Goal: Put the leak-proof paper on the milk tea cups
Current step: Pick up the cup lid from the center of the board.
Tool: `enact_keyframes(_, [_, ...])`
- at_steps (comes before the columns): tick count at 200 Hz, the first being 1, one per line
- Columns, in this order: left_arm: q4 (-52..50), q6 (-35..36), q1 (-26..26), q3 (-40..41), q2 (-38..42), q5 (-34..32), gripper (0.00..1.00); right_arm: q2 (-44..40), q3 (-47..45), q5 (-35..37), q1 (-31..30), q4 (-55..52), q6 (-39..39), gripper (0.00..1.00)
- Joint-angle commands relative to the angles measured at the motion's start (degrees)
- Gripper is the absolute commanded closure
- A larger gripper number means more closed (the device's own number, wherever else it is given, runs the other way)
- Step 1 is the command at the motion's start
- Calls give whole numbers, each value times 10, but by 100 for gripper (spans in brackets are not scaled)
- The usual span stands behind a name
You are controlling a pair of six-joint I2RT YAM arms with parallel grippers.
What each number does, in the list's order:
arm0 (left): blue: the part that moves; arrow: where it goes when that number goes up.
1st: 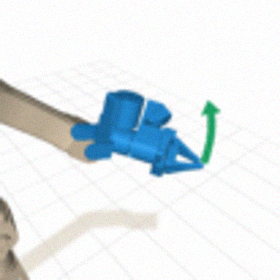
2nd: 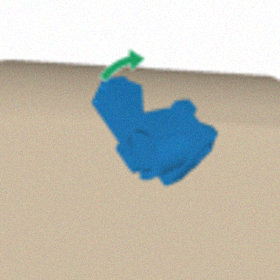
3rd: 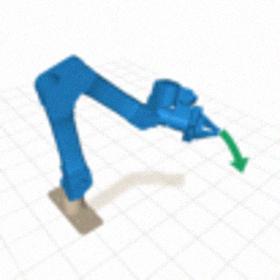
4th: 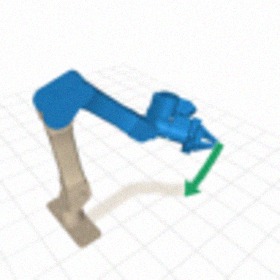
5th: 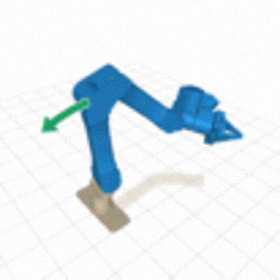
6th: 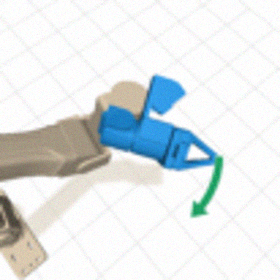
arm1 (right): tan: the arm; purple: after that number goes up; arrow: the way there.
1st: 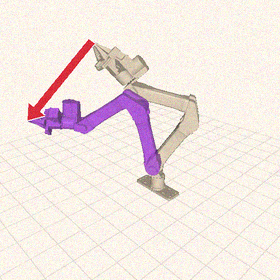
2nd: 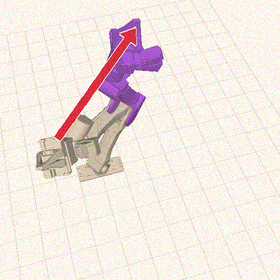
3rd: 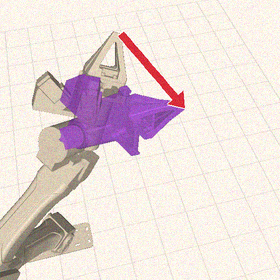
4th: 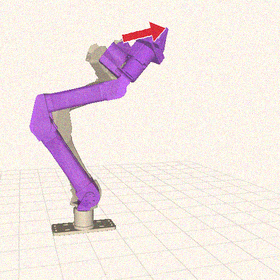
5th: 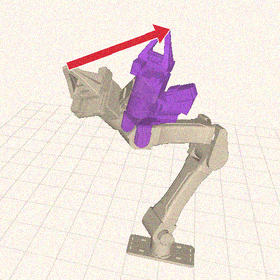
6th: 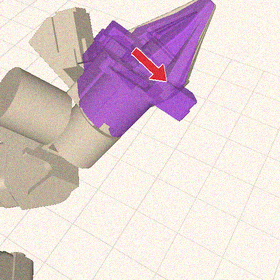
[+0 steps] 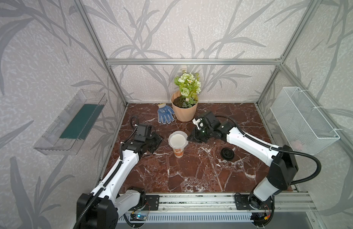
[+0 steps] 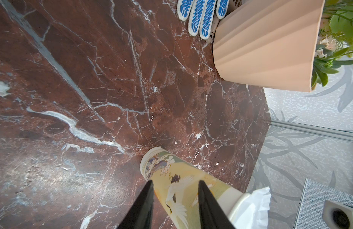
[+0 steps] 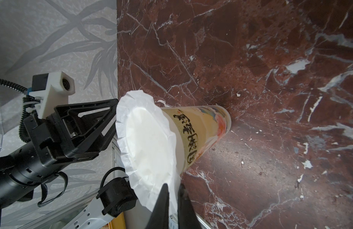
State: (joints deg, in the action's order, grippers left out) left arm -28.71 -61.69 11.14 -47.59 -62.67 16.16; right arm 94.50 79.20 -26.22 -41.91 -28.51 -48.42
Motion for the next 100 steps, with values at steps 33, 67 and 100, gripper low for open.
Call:
enact_keyframes(33, [-3, -5, -1, 2, 14, -4, 60, -2, -13, -13, -7, 11, -5, 88])
enact_keyframes(67, [-4, -5, -1, 2, 15, -5, 60, -8, -12, -10, -7, 10, -4, 87])
enact_keyframes(100, [-14, -3, -1, -1, 23, -19, 60, -35, -3, 0, 0, -6, 7, 77])
